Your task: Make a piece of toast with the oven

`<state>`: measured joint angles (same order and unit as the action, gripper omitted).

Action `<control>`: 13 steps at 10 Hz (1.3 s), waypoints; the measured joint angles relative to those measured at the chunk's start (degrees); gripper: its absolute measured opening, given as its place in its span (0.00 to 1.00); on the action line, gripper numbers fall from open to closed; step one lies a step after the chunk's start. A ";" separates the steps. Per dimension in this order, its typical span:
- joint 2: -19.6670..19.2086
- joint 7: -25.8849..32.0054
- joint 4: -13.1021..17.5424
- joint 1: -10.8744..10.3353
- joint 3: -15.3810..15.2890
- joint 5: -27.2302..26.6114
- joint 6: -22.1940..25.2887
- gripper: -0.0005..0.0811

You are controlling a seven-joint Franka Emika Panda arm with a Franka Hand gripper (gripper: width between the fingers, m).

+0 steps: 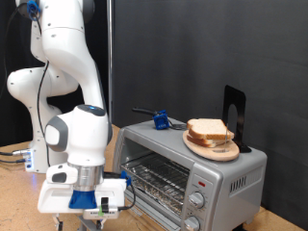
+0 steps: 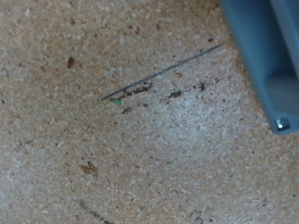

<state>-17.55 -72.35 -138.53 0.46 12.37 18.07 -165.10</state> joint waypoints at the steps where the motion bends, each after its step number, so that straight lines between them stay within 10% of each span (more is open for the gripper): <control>1: 2.21 4.49 -0.90 2.24 -2.10 -3.57 1.24 1.00; 6: 13.11 16.19 -6.00 5.63 -4.04 -9.22 7.89 1.00; 10: 19.05 46.81 -6.11 5.57 -6.54 -41.78 16.81 1.00; 13: 27.56 55.99 -5.94 5.70 -4.11 -51.26 30.86 1.00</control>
<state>10.01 -16.36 -144.48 6.17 8.26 -33.19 -134.24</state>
